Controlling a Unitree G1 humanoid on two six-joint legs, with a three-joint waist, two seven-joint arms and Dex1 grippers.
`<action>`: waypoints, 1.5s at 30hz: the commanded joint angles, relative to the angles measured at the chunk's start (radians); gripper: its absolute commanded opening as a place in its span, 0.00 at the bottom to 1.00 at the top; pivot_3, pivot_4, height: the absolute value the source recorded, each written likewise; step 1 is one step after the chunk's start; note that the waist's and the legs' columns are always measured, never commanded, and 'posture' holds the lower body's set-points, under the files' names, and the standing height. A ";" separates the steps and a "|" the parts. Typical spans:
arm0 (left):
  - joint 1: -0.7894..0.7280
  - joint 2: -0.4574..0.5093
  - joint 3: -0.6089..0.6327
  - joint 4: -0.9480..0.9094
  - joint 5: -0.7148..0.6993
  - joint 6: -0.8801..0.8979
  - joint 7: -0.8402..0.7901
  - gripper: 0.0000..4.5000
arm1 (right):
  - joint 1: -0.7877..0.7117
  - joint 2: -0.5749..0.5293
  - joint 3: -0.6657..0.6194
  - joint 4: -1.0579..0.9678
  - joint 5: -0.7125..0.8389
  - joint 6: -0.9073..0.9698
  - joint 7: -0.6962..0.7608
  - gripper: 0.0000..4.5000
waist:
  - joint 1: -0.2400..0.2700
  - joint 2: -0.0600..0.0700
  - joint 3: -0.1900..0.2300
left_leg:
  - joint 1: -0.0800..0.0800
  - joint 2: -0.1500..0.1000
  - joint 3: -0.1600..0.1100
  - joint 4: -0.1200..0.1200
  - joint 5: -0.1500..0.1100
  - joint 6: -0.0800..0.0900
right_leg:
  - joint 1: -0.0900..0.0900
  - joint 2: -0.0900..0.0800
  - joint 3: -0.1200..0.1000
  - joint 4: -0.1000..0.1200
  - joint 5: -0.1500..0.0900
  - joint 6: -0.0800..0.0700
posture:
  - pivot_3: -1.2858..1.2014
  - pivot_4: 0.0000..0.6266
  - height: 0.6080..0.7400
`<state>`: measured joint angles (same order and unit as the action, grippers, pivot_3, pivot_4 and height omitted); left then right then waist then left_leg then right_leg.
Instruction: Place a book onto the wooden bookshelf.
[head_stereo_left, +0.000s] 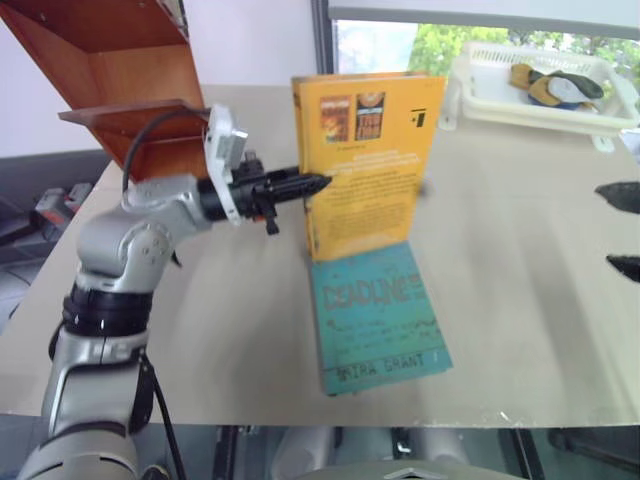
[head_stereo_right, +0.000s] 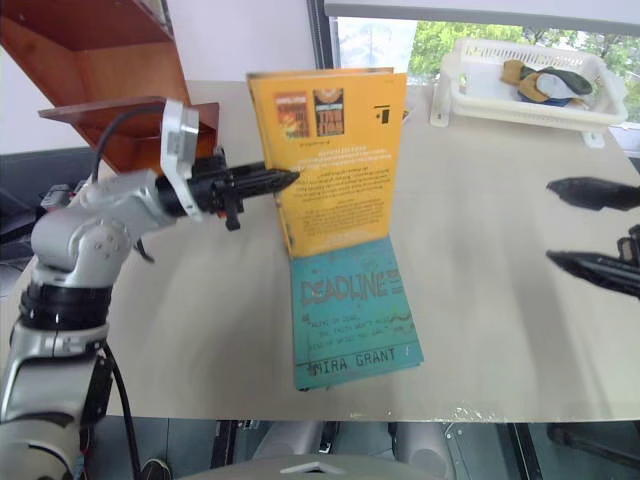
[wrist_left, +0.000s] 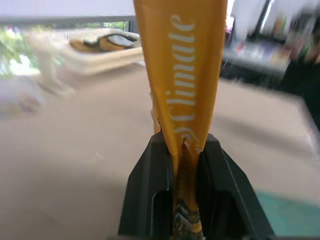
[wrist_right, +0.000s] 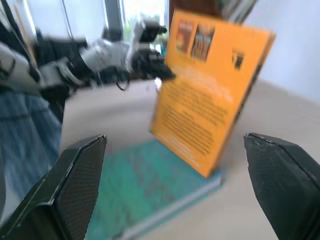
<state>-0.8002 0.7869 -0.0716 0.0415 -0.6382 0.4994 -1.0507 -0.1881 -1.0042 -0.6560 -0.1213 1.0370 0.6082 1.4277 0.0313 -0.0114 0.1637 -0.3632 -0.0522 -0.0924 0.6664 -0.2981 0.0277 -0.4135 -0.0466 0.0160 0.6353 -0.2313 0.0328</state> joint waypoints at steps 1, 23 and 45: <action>-0.116 0.052 -0.100 0.047 0.267 -0.261 -0.111 0.04 | -0.068 0.029 0.012 0.078 0.026 -0.003 -0.001 1.00 | -0.003 0.000 0.000 | 0.000 0.000 0.000 0.000 0.000 0.000 | 0.000 0.000 0.000 -0.001 0.000 0.000 | 0.52 0.24 1.00; -0.527 0.287 -0.135 0.330 0.835 -0.661 -0.147 0.04 | -0.308 0.046 0.165 0.395 -0.126 -0.089 0.137 1.00 | -0.037 0.000 0.001 | -0.018 -0.003 0.007 0.006 -0.002 0.005 | -0.023 -0.001 0.003 0.010 0.004 0.007 | 0.52 0.24 1.00; -0.405 0.513 -0.109 0.411 1.000 -0.608 -0.186 0.04 | -0.354 0.040 0.176 0.383 -0.085 -0.059 0.169 1.00 | -0.045 0.000 0.001 | -0.019 -0.004 0.008 0.018 -0.003 0.006 | -0.023 -0.001 0.004 0.022 0.004 0.008 | 0.52 0.24 1.00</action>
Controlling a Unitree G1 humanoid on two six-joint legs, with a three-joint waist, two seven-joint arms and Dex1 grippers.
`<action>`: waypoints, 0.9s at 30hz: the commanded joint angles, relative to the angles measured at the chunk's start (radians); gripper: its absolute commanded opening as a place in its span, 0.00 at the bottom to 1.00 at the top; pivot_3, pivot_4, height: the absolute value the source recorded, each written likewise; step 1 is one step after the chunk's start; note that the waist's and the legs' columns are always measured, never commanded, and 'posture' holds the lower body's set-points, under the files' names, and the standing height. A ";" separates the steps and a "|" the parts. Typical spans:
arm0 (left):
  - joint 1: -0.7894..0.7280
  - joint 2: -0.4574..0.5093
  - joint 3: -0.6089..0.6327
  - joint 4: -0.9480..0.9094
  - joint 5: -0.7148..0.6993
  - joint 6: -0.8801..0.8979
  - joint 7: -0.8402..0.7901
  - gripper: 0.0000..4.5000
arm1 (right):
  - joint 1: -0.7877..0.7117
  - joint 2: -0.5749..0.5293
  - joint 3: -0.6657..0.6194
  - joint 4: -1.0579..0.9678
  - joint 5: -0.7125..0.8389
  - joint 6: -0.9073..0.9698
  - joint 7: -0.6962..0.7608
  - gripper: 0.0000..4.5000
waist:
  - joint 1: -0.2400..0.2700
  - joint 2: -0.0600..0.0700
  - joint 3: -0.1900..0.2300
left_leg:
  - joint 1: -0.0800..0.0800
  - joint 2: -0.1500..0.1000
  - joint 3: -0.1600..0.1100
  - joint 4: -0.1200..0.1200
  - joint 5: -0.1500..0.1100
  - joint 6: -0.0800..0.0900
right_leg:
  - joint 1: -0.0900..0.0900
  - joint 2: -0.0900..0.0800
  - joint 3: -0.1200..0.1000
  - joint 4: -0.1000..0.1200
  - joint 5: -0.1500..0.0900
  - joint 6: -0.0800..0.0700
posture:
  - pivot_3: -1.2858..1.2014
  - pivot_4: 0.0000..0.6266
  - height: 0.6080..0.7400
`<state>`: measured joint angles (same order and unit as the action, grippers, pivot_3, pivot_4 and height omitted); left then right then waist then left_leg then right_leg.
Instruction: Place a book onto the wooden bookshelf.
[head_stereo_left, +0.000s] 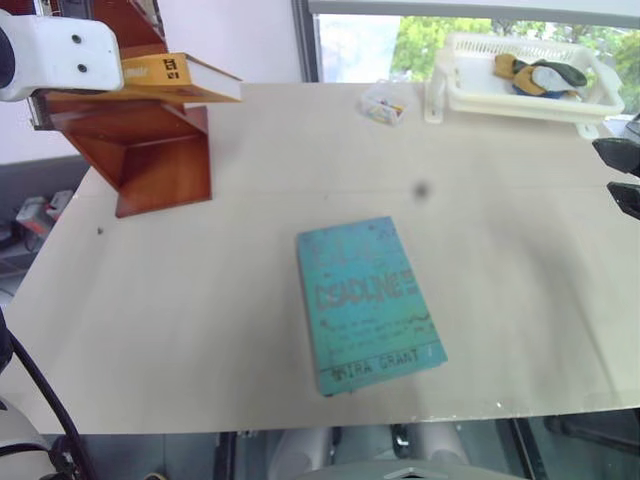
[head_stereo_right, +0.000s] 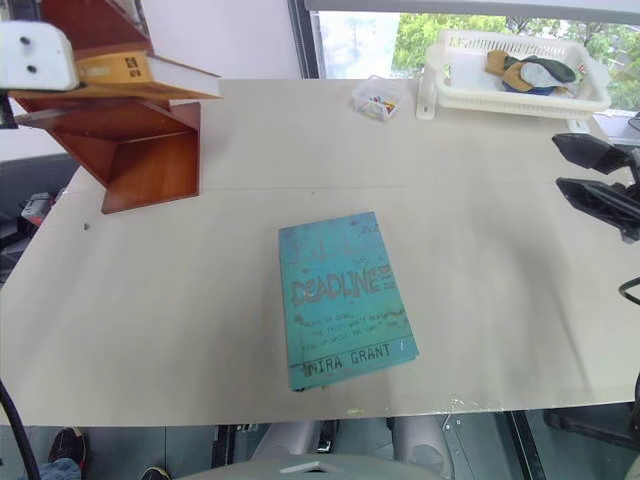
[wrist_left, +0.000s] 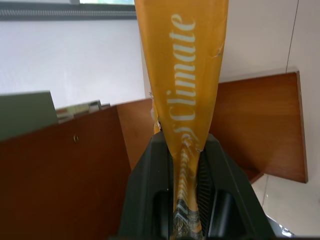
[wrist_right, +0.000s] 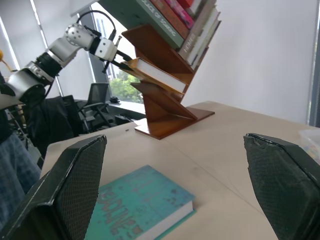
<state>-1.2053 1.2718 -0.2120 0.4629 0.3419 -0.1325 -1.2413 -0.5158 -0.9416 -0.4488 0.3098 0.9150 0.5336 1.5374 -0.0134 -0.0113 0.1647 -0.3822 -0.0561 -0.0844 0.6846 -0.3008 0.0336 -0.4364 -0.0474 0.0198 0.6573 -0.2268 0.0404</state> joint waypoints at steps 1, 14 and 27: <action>0.004 0.026 0.030 -0.011 0.024 0.031 -0.001 0.04 | -0.026 -0.022 -0.031 -0.051 0.037 0.017 0.058 1.00 | 0.000 0.000 0.000 | 0.000 0.000 0.000 0.000 0.000 0.000 | 0.000 0.000 0.000 0.001 0.000 0.000 | 0.52 0.24 1.00; -0.009 0.045 0.035 0.031 0.098 0.046 0.040 0.04 | -0.016 -0.020 -0.024 -0.067 0.032 0.020 0.041 1.00 | -0.001 0.000 0.000 | 0.002 0.000 0.002 0.001 0.000 0.000 | 0.000 0.000 0.002 0.003 0.000 0.000 | 0.52 0.24 1.00; -0.009 0.059 0.041 0.058 0.130 0.057 0.060 0.55 | -0.023 -0.014 -0.023 -0.082 0.034 0.027 0.025 1.00 | -0.004 0.000 0.000 | 0.001 0.000 0.004 0.001 0.000 0.000 | -0.002 0.000 0.004 0.005 0.000 0.000 | 0.52 0.24 1.00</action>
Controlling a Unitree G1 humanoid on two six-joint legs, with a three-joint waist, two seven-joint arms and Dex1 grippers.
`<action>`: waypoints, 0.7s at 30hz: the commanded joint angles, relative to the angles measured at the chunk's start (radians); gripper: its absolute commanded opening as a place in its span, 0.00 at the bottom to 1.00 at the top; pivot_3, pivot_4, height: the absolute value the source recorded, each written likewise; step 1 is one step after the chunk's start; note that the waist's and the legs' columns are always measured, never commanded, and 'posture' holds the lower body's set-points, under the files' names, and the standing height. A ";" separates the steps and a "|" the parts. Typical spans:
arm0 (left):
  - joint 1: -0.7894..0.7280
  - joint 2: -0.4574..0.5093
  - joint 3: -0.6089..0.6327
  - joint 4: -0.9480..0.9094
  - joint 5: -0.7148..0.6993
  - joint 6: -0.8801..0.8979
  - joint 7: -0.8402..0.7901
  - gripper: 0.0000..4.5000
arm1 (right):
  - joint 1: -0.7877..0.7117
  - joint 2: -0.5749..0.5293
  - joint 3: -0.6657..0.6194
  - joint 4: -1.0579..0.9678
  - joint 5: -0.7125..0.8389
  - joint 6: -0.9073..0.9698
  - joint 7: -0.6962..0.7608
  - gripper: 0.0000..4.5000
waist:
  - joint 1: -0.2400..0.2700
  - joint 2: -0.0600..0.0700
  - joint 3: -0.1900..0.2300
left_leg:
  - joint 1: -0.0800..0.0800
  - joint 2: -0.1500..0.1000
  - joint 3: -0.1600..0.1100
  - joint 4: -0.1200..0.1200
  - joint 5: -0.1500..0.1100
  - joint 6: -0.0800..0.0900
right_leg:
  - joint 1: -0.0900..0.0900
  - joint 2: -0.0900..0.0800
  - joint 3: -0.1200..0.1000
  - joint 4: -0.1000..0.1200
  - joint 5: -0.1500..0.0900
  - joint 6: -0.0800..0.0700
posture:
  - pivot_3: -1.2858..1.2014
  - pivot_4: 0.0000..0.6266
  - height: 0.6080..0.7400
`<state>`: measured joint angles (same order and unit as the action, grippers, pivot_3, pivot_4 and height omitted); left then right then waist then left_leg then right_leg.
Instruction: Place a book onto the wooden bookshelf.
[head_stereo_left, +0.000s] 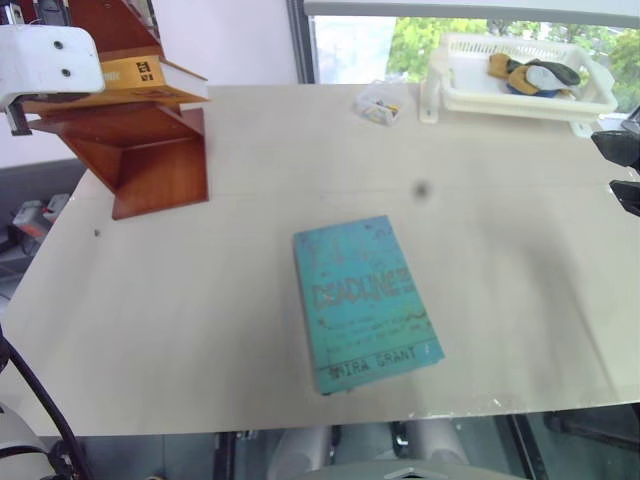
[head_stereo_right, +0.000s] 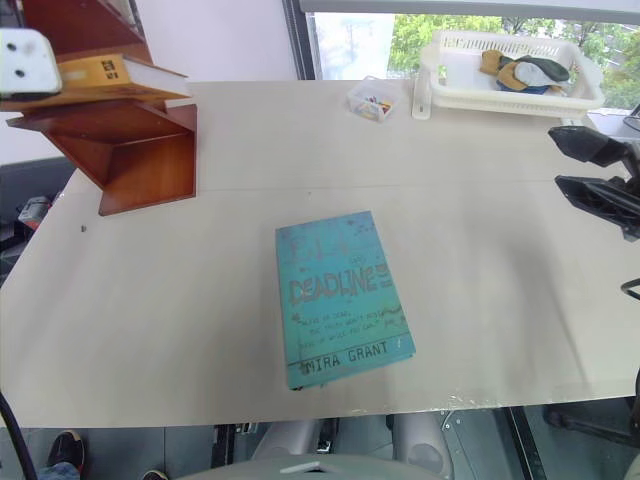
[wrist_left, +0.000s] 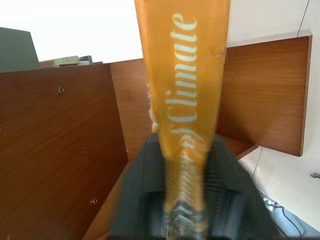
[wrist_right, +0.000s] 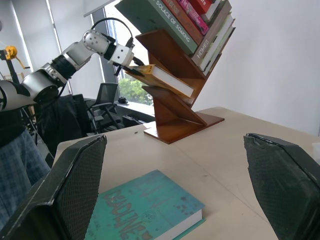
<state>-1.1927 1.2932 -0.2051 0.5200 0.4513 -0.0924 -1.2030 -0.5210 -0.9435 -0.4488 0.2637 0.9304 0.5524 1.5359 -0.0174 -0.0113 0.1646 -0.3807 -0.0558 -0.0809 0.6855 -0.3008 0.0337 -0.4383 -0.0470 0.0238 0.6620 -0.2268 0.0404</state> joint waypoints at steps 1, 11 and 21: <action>-0.021 0.038 0.034 0.001 0.022 0.022 0.022 0.65 | -0.017 -0.012 -0.024 -0.038 0.019 0.009 0.025 1.00 | 0.001 0.000 0.000 | 0.000 0.000 0.000 0.000 0.000 0.000 | 0.000 0.000 0.000 0.000 0.000 0.000 | 0.52 0.24 1.00; 0.037 0.056 0.100 -0.064 -0.083 0.054 -0.028 0.74 | 0.002 -0.017 -0.040 -0.059 0.022 0.024 0.012 1.00 | 0.003 0.000 0.000 | -0.001 0.000 0.000 0.001 0.000 0.000 | 0.000 0.000 -0.001 0.000 0.000 0.000 | 0.52 0.24 1.00; 0.649 -0.227 0.656 -0.849 -0.899 0.844 -0.150 0.74 | 0.257 -0.053 -0.083 -0.144 -0.078 -0.022 -0.006 1.00 | 0.001 0.005 -0.004 | -0.002 0.000 -0.002 0.002 0.000 0.000 | 0.000 -0.002 -0.001 0.000 0.000 0.000 | 0.52 0.24 1.00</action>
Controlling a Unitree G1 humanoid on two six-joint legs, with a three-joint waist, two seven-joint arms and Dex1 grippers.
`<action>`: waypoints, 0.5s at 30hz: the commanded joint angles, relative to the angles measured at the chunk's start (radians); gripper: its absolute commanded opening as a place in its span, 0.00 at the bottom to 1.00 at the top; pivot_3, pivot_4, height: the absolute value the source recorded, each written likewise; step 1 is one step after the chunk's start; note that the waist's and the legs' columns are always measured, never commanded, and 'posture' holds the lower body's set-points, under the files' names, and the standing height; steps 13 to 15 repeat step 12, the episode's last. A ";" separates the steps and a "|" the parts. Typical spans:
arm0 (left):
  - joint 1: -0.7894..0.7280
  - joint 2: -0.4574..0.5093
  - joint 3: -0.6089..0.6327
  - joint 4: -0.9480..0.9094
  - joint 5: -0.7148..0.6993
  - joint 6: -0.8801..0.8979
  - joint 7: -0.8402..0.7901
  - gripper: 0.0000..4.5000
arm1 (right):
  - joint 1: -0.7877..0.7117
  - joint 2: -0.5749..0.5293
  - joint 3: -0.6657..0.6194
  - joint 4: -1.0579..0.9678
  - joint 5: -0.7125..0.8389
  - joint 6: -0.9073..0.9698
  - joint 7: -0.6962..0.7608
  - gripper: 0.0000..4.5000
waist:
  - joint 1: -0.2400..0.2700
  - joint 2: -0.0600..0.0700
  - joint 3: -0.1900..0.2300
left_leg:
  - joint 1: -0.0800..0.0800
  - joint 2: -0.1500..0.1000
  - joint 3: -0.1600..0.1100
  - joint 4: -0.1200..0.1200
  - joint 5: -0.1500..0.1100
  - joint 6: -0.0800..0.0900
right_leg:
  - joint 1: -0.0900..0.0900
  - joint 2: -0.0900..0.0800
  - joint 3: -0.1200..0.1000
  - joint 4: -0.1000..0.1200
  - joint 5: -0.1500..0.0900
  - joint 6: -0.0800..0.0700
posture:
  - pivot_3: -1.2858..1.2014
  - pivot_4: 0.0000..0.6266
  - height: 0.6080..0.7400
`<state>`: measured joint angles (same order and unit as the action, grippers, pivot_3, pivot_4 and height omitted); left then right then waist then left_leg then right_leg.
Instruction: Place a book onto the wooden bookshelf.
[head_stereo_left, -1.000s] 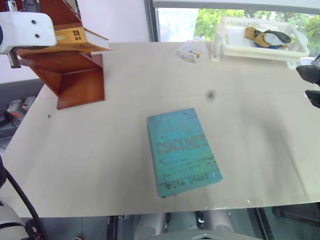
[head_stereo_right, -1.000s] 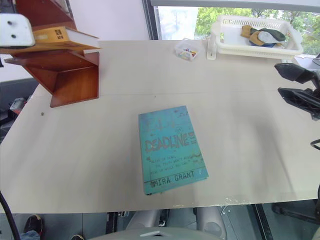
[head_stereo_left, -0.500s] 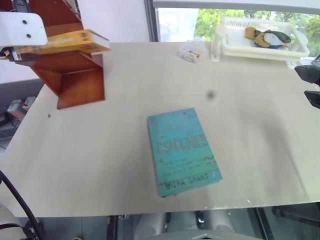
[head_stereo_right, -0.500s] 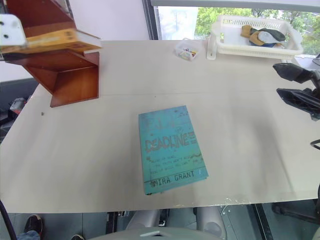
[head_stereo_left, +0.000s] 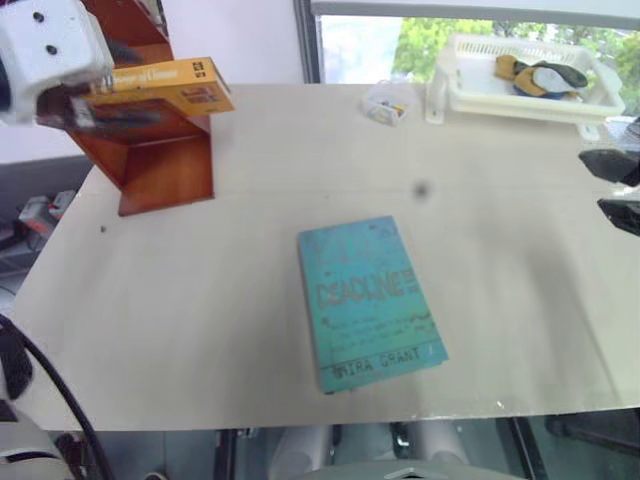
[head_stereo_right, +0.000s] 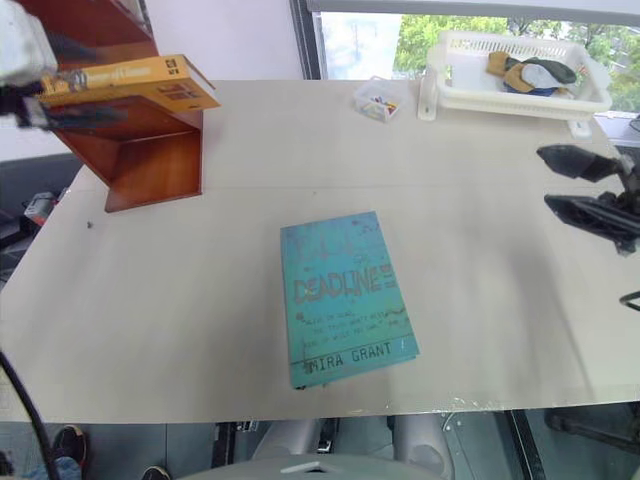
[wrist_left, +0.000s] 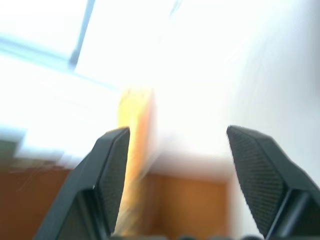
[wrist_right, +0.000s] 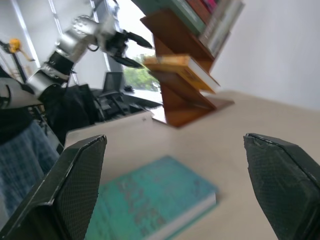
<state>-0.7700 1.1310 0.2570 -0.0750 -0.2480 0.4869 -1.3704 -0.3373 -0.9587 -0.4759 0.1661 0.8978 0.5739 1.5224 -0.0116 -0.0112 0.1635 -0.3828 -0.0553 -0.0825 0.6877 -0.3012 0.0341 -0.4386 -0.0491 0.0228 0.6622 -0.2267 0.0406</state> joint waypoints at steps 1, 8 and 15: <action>0.351 -0.109 0.240 -0.327 -0.218 0.312 0.051 0.74 | 0.114 -0.037 -0.058 -0.051 -0.074 -0.066 -0.002 1.00 | -0.009 0.008 -0.005 | 0.000 0.000 0.001 -0.002 0.000 0.000 | 0.000 0.000 0.001 -0.001 0.000 0.000 | 0.52 0.24 1.00; 0.801 -0.386 0.319 -0.434 -0.186 0.289 0.333 0.74 | 0.318 0.050 -0.030 -0.003 -0.287 -0.298 -0.121 1.00 | 0.002 0.002 -0.004 | 0.009 0.004 0.004 -0.002 -0.002 0.003 | 0.006 0.002 0.004 -0.002 0.004 -0.003 | 0.52 0.24 1.00; 0.897 -0.447 0.289 -0.373 -0.171 0.203 0.394 0.74 | 0.388 0.094 -0.042 0.007 -0.331 -0.350 -0.185 1.00 | 0.011 0.004 -0.003 | 0.031 0.005 0.004 -0.004 -0.003 0.004 | 0.030 0.002 0.004 -0.008 0.001 -0.005 | 0.52 0.24 1.00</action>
